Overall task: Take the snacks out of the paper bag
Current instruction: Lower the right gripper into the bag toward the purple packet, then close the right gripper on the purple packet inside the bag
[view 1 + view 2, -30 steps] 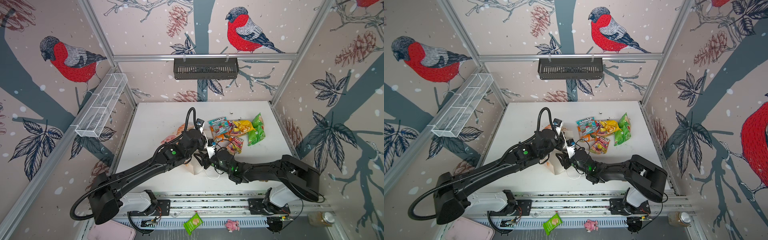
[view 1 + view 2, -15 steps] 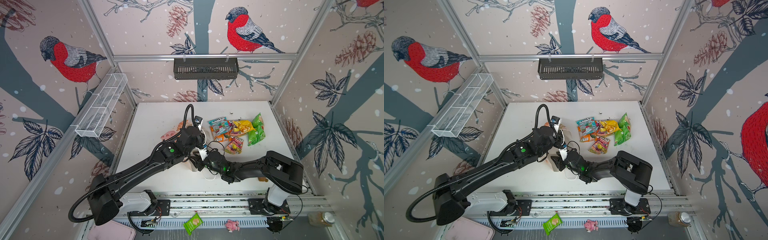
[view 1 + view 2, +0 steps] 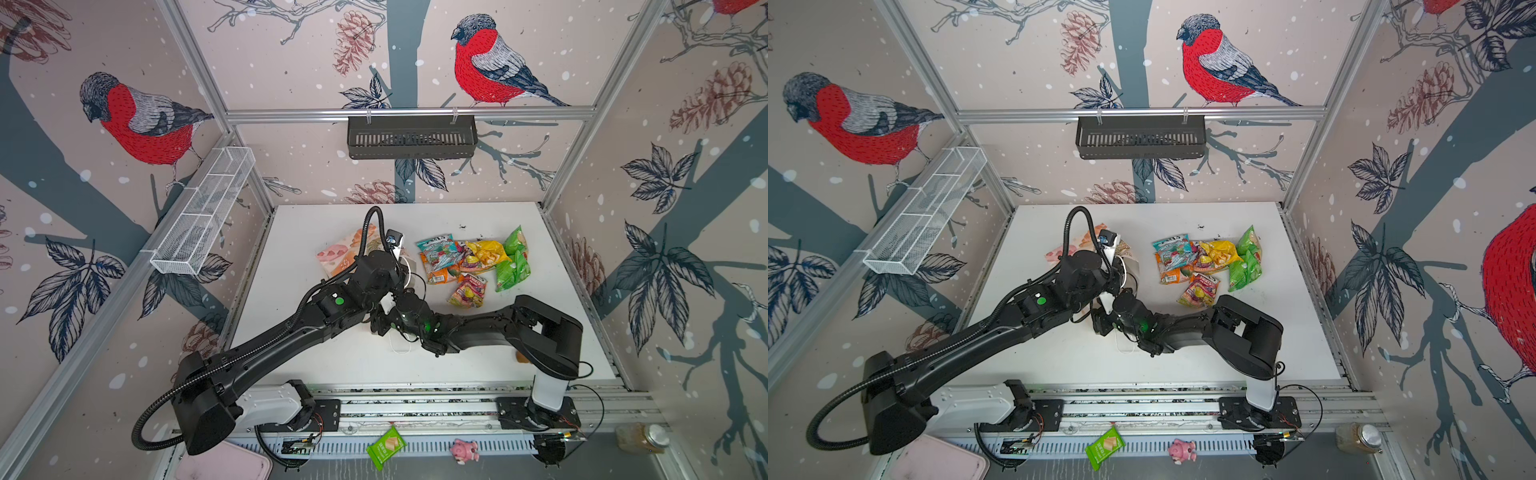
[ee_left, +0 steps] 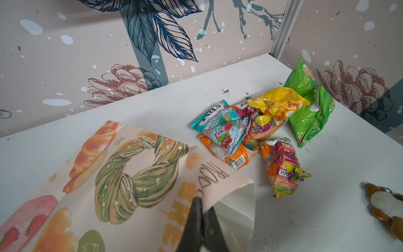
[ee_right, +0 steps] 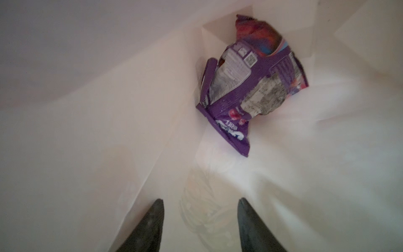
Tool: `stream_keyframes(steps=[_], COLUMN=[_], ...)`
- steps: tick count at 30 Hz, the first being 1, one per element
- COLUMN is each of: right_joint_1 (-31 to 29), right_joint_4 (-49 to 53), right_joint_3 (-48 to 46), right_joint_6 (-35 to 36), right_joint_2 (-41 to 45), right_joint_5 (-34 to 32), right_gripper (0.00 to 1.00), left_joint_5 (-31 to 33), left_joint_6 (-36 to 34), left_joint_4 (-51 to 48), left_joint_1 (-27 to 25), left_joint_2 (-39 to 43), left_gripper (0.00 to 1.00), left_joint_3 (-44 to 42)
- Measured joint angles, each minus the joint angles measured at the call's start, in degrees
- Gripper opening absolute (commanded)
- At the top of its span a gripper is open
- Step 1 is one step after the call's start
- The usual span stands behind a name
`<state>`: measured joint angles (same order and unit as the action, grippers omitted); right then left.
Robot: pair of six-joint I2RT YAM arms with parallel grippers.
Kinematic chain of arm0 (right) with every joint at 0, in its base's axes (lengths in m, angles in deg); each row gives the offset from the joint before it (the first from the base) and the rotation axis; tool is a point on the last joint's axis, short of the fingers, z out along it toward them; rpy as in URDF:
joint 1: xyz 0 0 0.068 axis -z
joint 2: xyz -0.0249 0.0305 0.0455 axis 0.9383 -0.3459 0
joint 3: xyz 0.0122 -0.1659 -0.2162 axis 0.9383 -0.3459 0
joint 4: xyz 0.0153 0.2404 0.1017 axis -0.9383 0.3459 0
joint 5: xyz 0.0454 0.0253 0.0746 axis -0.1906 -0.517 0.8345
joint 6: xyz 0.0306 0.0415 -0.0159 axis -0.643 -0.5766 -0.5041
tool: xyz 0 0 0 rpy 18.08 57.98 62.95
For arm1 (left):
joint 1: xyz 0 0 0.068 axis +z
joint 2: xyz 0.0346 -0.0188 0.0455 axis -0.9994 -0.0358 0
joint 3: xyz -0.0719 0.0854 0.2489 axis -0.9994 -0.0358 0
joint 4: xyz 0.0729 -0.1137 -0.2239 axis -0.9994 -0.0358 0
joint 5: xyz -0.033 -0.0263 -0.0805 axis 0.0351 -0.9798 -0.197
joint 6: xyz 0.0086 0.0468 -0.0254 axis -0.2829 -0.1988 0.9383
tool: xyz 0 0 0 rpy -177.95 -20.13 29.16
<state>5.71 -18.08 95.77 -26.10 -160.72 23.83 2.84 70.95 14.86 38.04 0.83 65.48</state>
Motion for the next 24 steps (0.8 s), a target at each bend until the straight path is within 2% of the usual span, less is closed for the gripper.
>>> stream_keyframes(steps=[7, 9, 15, 24], right_joint_1=[0.0, 0.0, 1.0, 3.2], right_joint_4=[3.7, 5.4, 8.1, 10.0], right_joint_3=[0.2, 0.6, 2.0, 5.3], right_joint_6=[0.0, -0.2, -0.2, -2.4], right_joint_2=[1.9, 2.5, 2.9, -2.3], right_joint_5=[-0.6, -1.2, -1.6, 0.0], right_gripper=[0.84, 0.85, 0.83, 0.8], left_joint_5=[0.1, 0.0, 0.1, -0.6], left_joint_6=[-0.6, -0.7, -0.9, 0.0], left_joint_4=[-0.2, -0.3, -0.2, -0.1], left_joint_1=[0.3, 0.7, 1.0, 1.0], left_joint_2=[-1.0, -1.4, -1.4, -0.2], left_gripper=[0.0, 0.0, 0.0, 0.0], left_joint_3=[1.2, 1.2, 1.2, 1.2])
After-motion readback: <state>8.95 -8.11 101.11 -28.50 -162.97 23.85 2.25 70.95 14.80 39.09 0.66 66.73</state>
